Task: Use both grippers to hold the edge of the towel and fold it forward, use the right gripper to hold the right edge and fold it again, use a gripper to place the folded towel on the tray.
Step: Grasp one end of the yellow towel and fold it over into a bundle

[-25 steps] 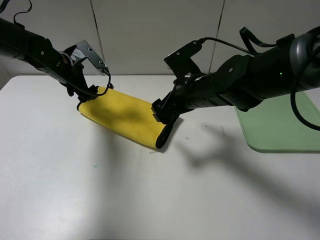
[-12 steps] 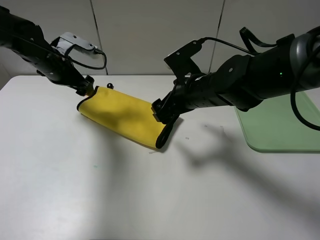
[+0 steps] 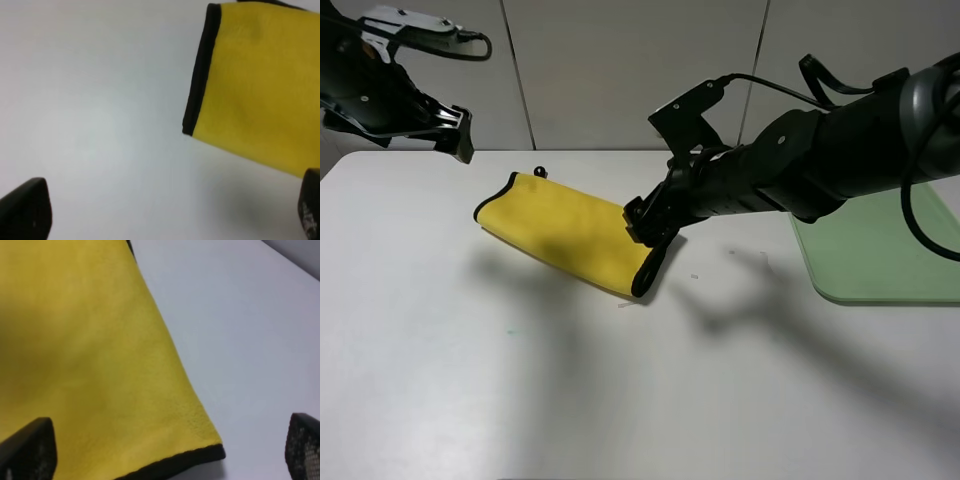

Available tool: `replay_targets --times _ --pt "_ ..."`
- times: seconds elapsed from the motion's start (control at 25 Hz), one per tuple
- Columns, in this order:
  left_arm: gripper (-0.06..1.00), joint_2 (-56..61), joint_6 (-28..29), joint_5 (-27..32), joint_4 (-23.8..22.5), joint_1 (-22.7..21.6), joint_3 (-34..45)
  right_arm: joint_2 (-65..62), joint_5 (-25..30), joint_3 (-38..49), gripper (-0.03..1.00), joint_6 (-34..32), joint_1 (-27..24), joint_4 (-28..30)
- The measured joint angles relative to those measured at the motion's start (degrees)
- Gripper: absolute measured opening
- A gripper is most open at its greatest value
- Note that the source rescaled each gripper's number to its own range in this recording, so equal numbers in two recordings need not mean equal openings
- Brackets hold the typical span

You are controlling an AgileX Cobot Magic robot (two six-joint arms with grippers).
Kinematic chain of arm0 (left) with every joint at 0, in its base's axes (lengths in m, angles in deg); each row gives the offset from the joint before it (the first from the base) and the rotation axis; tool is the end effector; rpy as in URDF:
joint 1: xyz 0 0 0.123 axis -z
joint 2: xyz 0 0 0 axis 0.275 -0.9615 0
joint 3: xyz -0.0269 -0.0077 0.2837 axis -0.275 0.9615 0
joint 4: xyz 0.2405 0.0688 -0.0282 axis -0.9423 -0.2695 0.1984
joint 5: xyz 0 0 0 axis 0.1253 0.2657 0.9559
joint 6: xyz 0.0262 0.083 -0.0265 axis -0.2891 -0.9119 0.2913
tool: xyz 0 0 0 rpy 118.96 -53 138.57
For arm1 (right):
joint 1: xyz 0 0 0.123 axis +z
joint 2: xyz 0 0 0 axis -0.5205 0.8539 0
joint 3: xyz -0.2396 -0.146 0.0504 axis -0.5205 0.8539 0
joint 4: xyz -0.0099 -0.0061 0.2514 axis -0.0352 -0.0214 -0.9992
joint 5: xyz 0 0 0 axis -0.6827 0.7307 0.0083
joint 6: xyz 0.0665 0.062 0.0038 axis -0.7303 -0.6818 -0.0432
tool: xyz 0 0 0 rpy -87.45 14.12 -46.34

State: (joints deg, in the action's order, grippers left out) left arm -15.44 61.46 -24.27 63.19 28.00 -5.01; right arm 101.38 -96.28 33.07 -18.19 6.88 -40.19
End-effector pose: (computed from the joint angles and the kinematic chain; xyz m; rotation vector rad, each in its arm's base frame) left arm 0.3401 -0.0610 0.2600 0.3139 2.4457 0.1001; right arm 0.2922 0.2129 0.1625 -0.7912 2.1179 0.1210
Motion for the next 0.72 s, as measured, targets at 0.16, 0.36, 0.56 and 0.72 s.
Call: replay_targets --times 0.16,0.36,0.56,0.72 --pt "1.00 9.63 0.17 0.07 3.30 0.00 5.92 0.00 -0.82 0.00 1.00 0.00 0.00 0.00" --pt "1.00 23.61 0.17 0.66 6.09 0.00 14.56 0.00 -2.01 0.00 1.00 0.00 0.00 -0.06" --pt "1.00 38.29 0.35 5.34 7.86 0.00 19.73 0.00 -2.01 0.00 1.00 0.00 0.00 -0.06" --pt "1.00 51.27 0.35 12.18 7.86 0.00 22.18 0.00 -2.01 0.00 1.00 0.00 0.00 -0.06"
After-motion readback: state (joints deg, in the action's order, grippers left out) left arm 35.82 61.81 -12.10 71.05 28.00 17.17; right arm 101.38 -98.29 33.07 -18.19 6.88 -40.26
